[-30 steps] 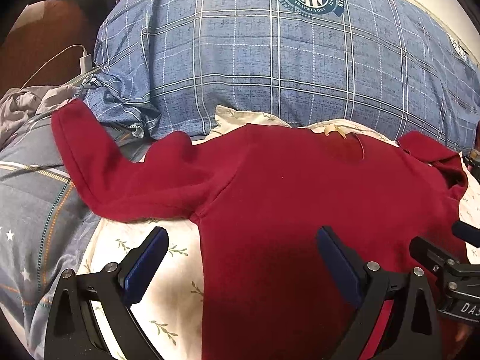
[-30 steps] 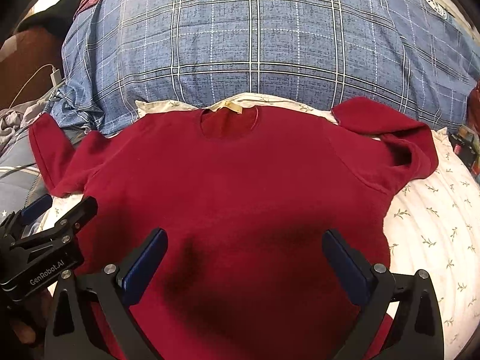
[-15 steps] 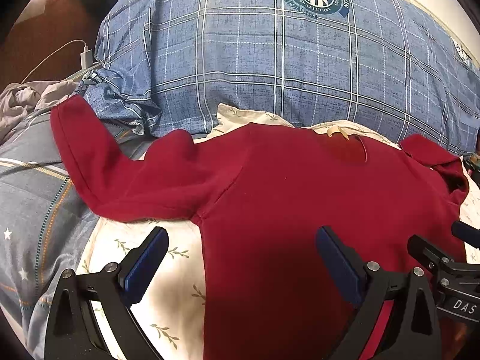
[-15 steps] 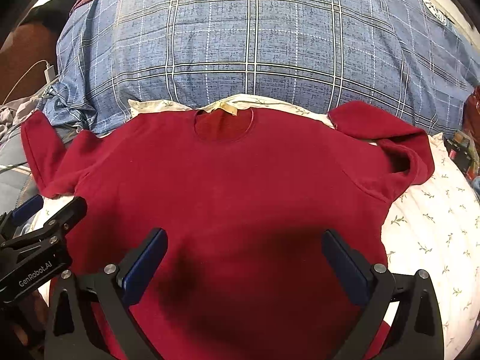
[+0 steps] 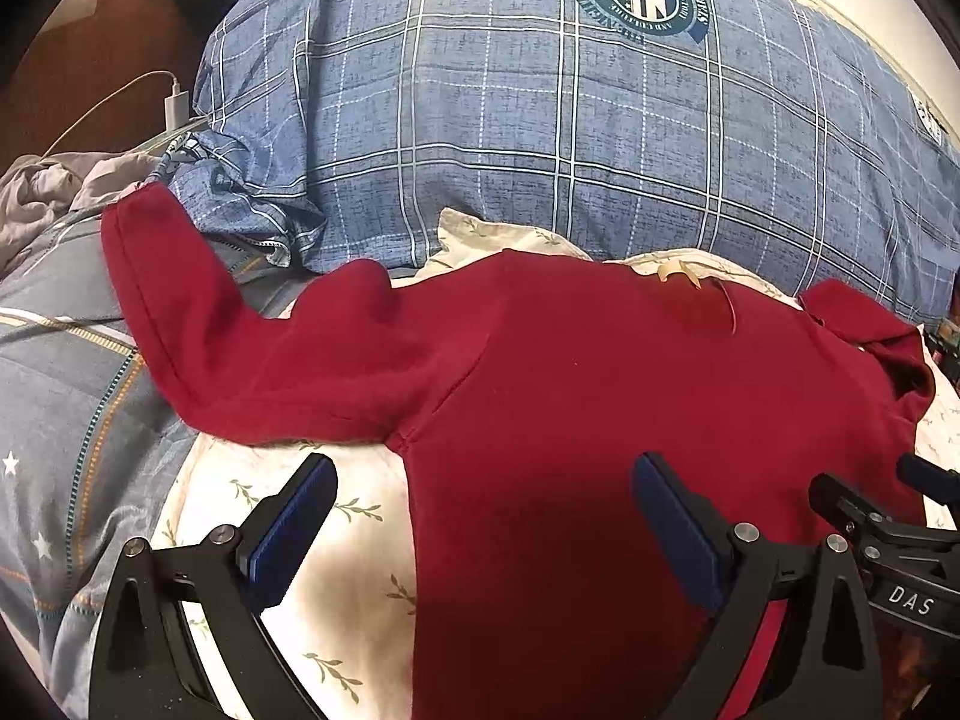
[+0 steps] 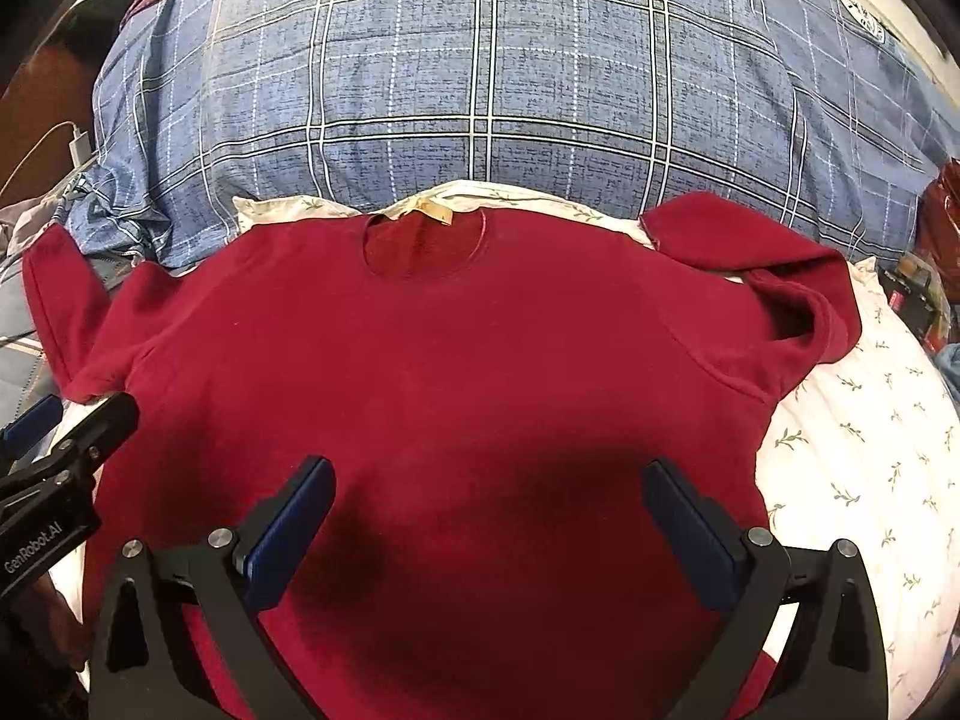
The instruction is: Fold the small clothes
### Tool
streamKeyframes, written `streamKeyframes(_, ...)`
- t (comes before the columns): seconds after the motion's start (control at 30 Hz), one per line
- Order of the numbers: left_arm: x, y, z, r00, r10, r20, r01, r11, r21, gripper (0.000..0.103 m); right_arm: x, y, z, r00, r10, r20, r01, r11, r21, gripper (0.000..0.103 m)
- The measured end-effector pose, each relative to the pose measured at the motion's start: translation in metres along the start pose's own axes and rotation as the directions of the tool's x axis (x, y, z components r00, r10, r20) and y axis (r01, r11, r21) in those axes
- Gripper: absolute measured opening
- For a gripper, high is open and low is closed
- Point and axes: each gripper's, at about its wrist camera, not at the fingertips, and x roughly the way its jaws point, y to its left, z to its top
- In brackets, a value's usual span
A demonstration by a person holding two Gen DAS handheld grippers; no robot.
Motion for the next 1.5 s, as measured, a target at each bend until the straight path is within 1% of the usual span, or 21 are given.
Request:
streamKeyframes(0.53, 0.003, 0.004, 0.003, 1.000, 0.003, -0.003, -0.003, 1.000, -0.013, 0.099, 0.010, 0.001, 0.000, 1.000, -0.002, -0.020, 0.002, 1.000, 0.007, 0.103)
streamKeyframes(0.97, 0.007, 0.017, 0.008, 0.999, 0.036, -0.004, -0.036, 0.997, -0.064, 0.099, 0.024, 0.016, 0.009, 1.000, 0.023, 0.015, -0.024, 1.000, 0.014, 0.103)
streamKeyframes(1.17, 0.009, 0.024, 0.012, 0.999, 0.049, -0.005, -0.049, 0.996, -0.081, 0.099, 0.035, 0.019, 0.008, 1.000, 0.012, 0.014, -0.013, 1.000, 0.016, 0.103)
streamKeyframes(1.3, 0.006, 0.038, 0.020, 0.997, 0.083, 0.001, -0.082, 0.990, -0.116, 0.099, 0.039, 0.019, 0.007, 1.000, 0.010, 0.006, -0.010, 1.000, 0.018, 0.103)
streamKeyframes(1.43, 0.011, 0.067, 0.035, 0.986, 0.163, -0.037, -0.167, 0.975, -0.149, 0.099, 0.044, 0.019, 0.005, 1.000, 0.011, -0.012, -0.011, 1.000, 0.016, 0.103)
streamKeyframes(1.47, 0.012, 0.076, 0.040, 0.981, 0.190, -0.043, -0.194, 0.968, -0.156, 0.099, 0.045, 0.019, 0.005, 1.000, 0.010, -0.020, -0.010, 1.000, 0.013, 0.103)
streamKeyframes(1.5, 0.014, 0.090, 0.048, 0.970, 0.238, -0.049, -0.243, 0.955, -0.168, 0.099, 0.047, 0.020, 0.004, 1.000, 0.010, -0.024, -0.009, 1.000, 0.013, 0.103)
